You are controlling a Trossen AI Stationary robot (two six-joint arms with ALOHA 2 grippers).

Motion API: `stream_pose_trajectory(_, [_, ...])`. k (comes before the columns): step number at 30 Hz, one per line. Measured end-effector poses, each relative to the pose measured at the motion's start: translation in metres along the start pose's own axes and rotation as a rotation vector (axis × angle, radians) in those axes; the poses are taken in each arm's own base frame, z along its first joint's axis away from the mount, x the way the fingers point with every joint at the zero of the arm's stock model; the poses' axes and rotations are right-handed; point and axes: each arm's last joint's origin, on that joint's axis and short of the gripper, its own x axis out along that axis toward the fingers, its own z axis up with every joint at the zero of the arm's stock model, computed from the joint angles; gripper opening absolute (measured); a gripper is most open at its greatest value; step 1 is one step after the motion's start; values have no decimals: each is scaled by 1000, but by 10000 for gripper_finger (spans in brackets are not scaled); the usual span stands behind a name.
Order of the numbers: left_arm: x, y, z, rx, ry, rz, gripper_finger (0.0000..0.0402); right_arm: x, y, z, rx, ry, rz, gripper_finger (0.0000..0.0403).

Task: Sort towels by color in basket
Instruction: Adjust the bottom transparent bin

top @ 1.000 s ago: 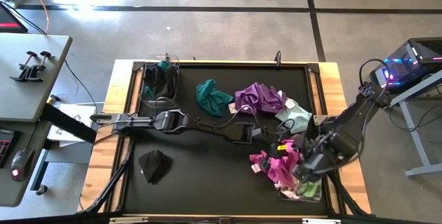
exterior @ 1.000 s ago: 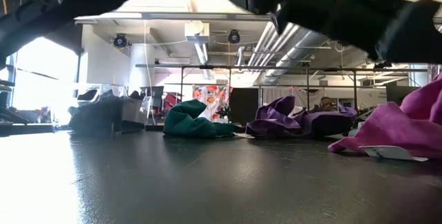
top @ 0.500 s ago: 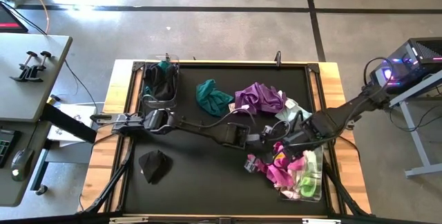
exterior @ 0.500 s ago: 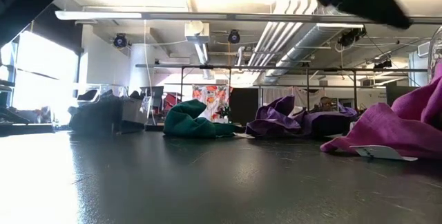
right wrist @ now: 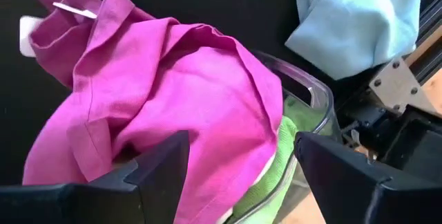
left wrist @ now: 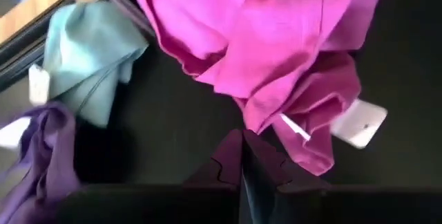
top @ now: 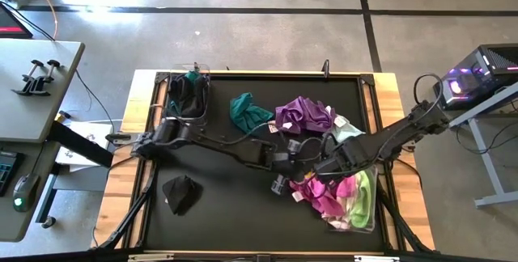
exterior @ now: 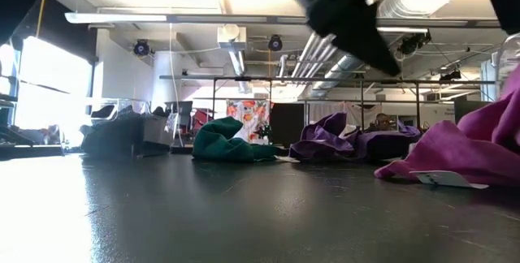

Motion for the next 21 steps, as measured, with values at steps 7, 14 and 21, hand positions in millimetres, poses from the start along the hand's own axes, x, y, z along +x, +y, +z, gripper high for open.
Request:
stream_pose_trajectory(7, [-20,-2,-46,-124,-73,117,0,-4,0,3,7,-11,14,265])
stream_pose_trajectory(14, [-22,-8,-86,-253,-138,173,0,-23,1,7,-5,-119,68,265])
stream_pose_trajectory(21, [-15,-14,-105,-316,-162,183,0,-4,-1,7,-43,-112,-17,259])
